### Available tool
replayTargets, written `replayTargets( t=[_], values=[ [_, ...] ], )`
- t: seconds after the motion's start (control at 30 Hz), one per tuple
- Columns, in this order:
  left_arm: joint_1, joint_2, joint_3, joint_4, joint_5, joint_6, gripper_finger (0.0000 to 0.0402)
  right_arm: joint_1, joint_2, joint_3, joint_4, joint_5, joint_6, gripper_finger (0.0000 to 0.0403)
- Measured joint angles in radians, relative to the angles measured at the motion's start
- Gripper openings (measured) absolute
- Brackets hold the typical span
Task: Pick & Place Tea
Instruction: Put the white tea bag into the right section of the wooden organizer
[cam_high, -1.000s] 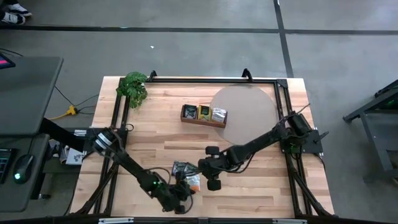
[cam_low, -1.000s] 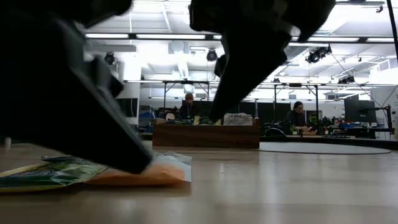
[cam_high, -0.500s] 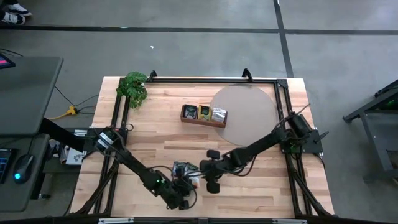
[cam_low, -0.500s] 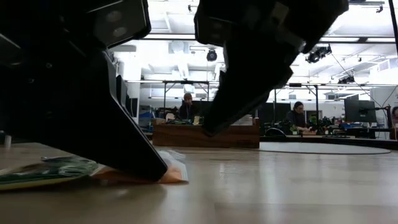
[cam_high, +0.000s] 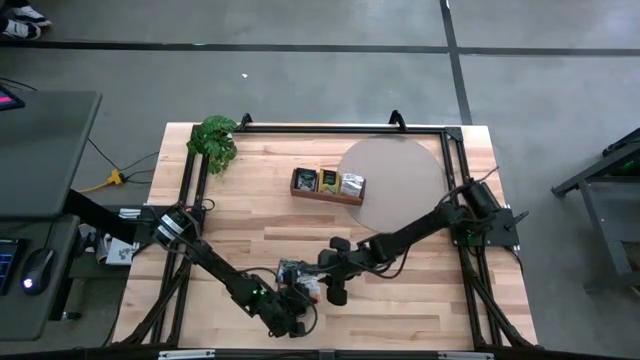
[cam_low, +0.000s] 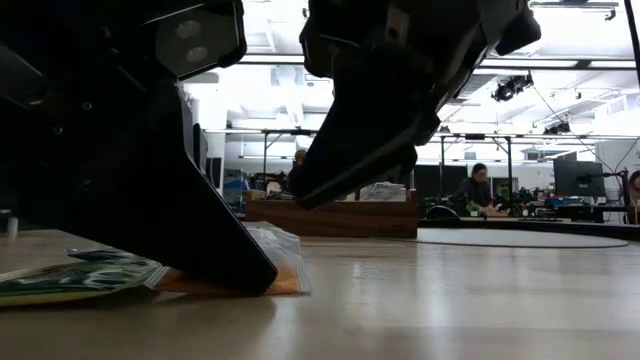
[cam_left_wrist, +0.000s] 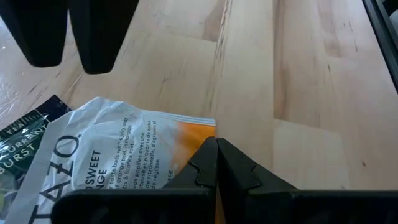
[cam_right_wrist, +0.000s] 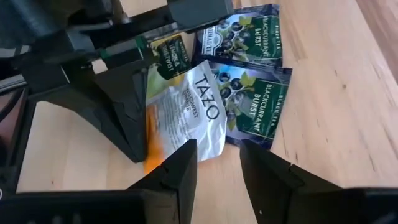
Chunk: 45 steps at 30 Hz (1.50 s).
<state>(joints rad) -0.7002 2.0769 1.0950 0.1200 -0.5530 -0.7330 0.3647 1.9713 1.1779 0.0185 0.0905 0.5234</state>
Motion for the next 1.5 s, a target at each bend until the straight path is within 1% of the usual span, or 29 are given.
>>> replayTargets(
  t=[0.17,0.27,0.4,0.5,0.7,0.83,1.03,1.23,1.3,1.37,1.5],
  values=[
    [0.000,0.001,-0.001,-0.003,0.006,0.002,0.0001,-0.019,0.031,0.000,0.017,-0.065,-0.020,0.0119],
    [0.000,0.002,-0.001,-0.004,0.007,0.002,0.0001,-0.027,0.046,0.000,0.031,-0.076,-0.049,0.0119],
    [0.000,0.002,-0.002,-0.004,0.005,0.002,0.0001,-0.049,0.047,0.000,0.034,-0.094,-0.072,0.0119],
    [0.000,0.002,-0.002,-0.004,0.005,0.002,0.0001,-0.065,0.047,0.000,0.057,-0.142,-0.079,0.0119],
    [0.000,0.002,-0.002,-0.004,0.005,0.002,0.0001,-0.072,0.047,0.000,0.073,-0.199,-0.086,0.0119],
    [0.000,0.002,-0.003,-0.003,0.004,0.002,0.0001,-0.072,0.067,0.000,0.082,-0.199,-0.083,0.0119],
    [0.000,0.002,-0.004,-0.007,0.002,0.003,0.0001,-0.073,0.117,0.000,0.162,-0.211,-0.072,0.0126],
    [0.000,0.002,-0.004,-0.008,-0.003,0.003,0.0001,-0.065,0.119,0.000,0.190,-0.241,-0.066,0.0137],
    [0.000,0.002,-0.004,-0.007,-0.003,0.006,0.0001,-0.062,0.118,0.001,0.205,-0.266,-0.060,0.0134],
    [0.000,0.002,-0.004,-0.008,-0.003,0.006,0.0001,-0.060,0.117,0.001,0.198,-0.264,-0.056,0.0123],
    [0.000,0.002,-0.004,-0.008,-0.004,0.006,0.0001,-0.057,0.117,0.001,0.197,-0.257,-0.056,0.0082]
  ],
)
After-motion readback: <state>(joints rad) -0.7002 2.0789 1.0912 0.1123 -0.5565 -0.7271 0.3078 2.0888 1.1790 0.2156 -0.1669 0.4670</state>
